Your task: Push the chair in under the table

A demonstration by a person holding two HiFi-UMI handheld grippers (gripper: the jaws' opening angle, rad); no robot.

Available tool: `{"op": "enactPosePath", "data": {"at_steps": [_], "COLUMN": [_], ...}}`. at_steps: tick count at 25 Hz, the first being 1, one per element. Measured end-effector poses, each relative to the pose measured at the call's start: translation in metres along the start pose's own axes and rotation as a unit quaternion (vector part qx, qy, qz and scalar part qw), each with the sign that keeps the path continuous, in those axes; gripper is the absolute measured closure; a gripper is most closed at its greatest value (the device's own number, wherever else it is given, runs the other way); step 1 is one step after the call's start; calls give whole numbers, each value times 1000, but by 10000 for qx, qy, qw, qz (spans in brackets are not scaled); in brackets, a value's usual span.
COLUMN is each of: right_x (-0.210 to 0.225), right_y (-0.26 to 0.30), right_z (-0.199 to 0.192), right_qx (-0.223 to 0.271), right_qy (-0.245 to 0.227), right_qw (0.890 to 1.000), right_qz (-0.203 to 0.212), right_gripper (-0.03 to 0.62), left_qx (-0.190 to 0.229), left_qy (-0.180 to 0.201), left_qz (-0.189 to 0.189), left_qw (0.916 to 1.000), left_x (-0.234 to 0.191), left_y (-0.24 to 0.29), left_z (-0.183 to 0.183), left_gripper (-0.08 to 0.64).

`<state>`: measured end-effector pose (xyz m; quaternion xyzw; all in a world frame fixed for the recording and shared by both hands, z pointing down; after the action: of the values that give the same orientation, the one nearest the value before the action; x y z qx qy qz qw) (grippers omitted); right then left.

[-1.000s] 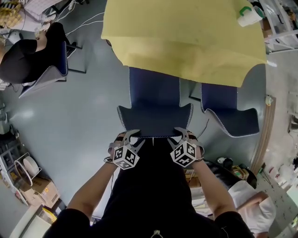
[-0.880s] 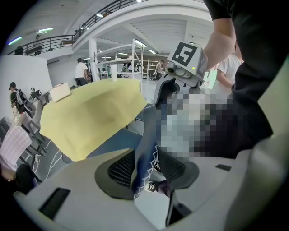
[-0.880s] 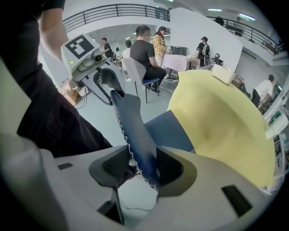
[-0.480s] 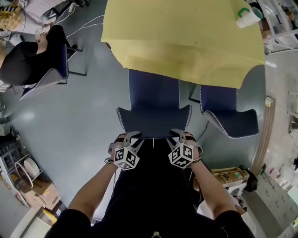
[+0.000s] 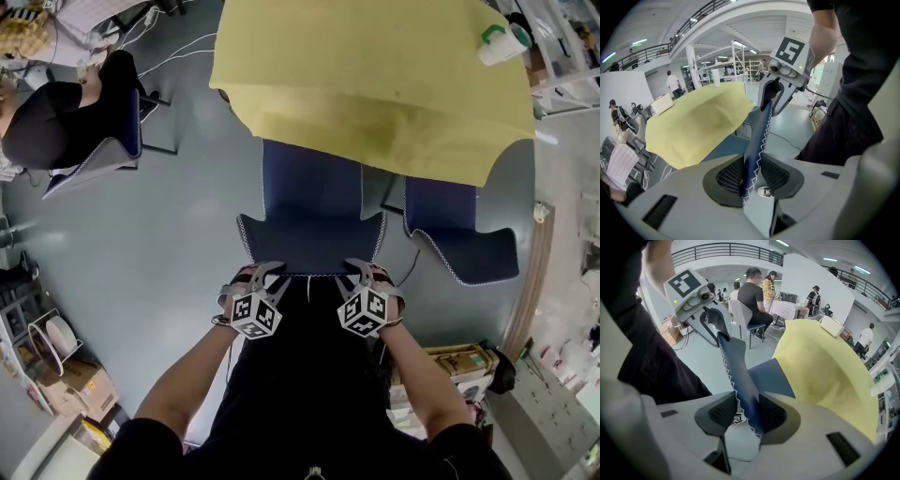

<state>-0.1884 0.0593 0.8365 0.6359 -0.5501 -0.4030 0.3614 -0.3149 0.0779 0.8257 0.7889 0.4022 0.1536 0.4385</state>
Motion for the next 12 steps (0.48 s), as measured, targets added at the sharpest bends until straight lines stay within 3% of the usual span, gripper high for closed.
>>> {"op": "enactPosePath", "data": {"at_steps": [12], "right_x": [44], "right_y": [7], "right_z": [5], "right_qx": [27], "right_qy": [-8], "right_qw": [9999], "right_qz": [-121], "right_gripper": [443], "left_qx": [74], "left_qy": [5], "left_qz": [96], "left_qw": [9999], "left_x": [-37], "left_y": [11], "left_z": [23], "left_gripper": [439]}}
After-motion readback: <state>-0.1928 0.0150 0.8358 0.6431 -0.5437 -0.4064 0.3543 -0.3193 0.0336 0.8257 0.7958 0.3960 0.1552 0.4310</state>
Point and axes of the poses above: the fingertips, and each gripper's own axes: y forward along the fingers, x to its right, z out of its top, the point moved 1 cm from there along -y, backward along the fingers, and after that the axes turned 15 degrees about -y, right-handed, at the moved point
